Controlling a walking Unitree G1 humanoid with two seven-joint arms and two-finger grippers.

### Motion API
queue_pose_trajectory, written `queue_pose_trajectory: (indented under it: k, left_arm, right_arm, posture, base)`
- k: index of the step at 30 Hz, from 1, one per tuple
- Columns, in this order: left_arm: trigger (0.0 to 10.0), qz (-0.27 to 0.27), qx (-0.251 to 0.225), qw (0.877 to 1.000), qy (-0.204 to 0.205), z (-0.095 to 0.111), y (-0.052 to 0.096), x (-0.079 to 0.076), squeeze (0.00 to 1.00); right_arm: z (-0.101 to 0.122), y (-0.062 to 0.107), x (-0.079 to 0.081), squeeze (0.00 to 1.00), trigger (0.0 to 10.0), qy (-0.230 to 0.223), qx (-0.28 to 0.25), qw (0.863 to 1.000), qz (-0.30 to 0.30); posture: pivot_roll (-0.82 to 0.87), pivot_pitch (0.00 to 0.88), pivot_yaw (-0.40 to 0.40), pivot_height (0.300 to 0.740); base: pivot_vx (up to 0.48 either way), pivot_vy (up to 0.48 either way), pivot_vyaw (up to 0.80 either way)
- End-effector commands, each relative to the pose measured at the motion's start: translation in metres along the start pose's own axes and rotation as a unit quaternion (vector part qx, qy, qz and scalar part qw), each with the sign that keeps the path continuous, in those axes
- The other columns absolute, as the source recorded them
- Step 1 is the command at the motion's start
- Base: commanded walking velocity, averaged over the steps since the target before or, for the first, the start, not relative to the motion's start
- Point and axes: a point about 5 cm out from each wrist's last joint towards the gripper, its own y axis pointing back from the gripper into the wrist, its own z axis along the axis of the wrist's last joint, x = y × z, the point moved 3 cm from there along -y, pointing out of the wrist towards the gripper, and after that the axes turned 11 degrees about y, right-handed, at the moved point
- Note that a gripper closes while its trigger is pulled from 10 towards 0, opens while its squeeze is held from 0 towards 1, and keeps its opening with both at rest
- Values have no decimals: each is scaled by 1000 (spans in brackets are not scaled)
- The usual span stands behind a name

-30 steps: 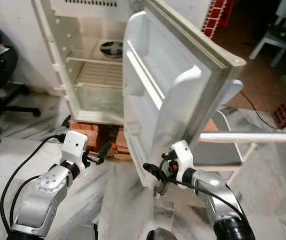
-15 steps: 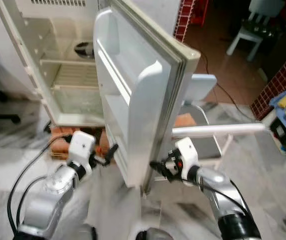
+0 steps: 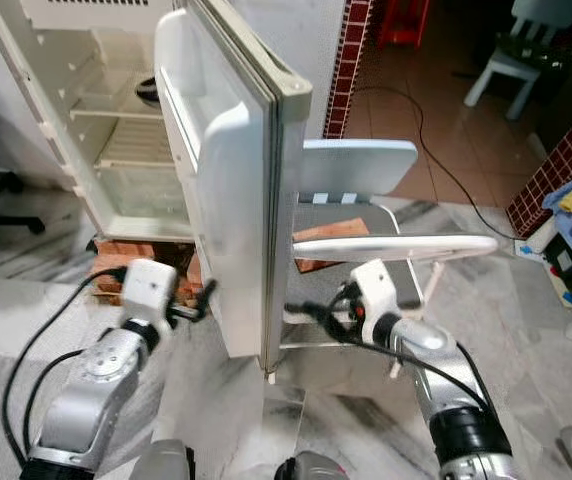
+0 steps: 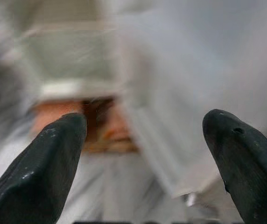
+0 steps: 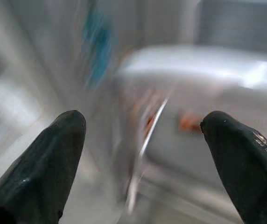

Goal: Restocking fridge

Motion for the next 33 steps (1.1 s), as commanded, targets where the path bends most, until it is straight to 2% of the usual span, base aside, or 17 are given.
queue_pose_trajectory:
  k: [1,4,8,13,15,17,20,21,22,23,25,26,27,29,31,32,33]
  left_arm:
    - [10000,29,16,999,13,-6,3,11,0]
    - [10000,44,32,998,39,-11,14,16,0]
    - [10000,38,59,996,49,-21,27,15,0]
    - [10000,14,111,993,45,-42,38,11,0]
    - [10000,-16,132,990,56,-48,42,5,0]
    - [10000,-21,151,986,72,-53,47,5,0]
    - [10000,-16,159,983,88,-55,49,7,0]
    - [10000,-21,168,981,98,-55,51,6,0]
    - [10000,-21,168,981,98,-55,51,6,0]
    - [10000,-26,172,980,100,-55,53,4,0]
    - [10000,-29,173,980,96,-55,53,4,0]
    - [10000,-32,175,980,92,-55,52,4,0]
    - [10000,-34,176,980,88,-55,51,4,0]
    - [10000,-35,177,980,86,-55,52,4,0]
    - [10000,-36,178,980,85,-55,52,3,0]
    - [10000,-37,179,980,83,-55,52,3,0]
    - [10000,-38,179,980,82,-55,52,2,0]
  right_arm:
    - [16,-2,-12,0,10000,-4,-32,999,-34]
    - [43,-6,-28,0,10000,-20,-83,992,-93]
    - [58,-8,-34,0,10000,-20,-113,987,-113]
    - [70,-15,-28,0,10000,-46,-138,985,-94]
    - [80,-19,-22,0,10000,-62,-156,983,-78]
    - [100,-26,-7,0,10000,-89,-186,978,-37]
    - [114,-29,11,0,10000,-134,-209,969,11]
    - [132,-28,38,0,10000,-163,-236,954,84]
    - [132,-28,38,0,10000,-163,-236,954,84]
    - [151,-19,71,0,10000,-202,-263,927,177]
    - [164,-9,96,0,10000,-220,-278,903,245]
    - [169,0,113,0,10000,-221,-283,886,293]
    - [167,7,128,0,10000,-226,-277,874,331]
    - [162,9,133,0,10000,-228,-267,872,341]
    - [156,6,133,0,10000,-224,-257,878,335]
    - [141,-2,128,0,10000,-209,-231,900,307]
    - [131,-7,123,0,10000,-208,-213,910,288]
  posture:
    - [129,96,-47,740]
    - [141,99,-43,740]
    - [158,101,-40,740]
    - [170,101,-41,740]
    - [173,97,-42,740]
    - [176,91,-40,740]
    - [182,88,-41,740]
    - [190,87,-42,740]
    - [190,87,-42,740]
    - [191,85,-42,740]
    - [194,83,-43,740]
    - [196,81,-45,740]
    - [196,81,-45,740]
    - [196,81,-45,740]
    - [196,81,-45,740]
    - [196,81,-46,740]
    - [196,81,-46,740]
  base:
    - [0,0,0]
    - [0,0,0]
    - [0,0,0]
    - [0,0,0]
    - [0,0,0]
    - [0,0,0]
    - [0,0,0]
    - [0,0,0]
    - [0,0,0]
    - [0,0,0]
    - [0,0,0]
    - [0,0,0]
    - [0,0,0]
    - [0,0,0]
    - [0,0,0]
    - [0,0,0]
    - [0,0,0]
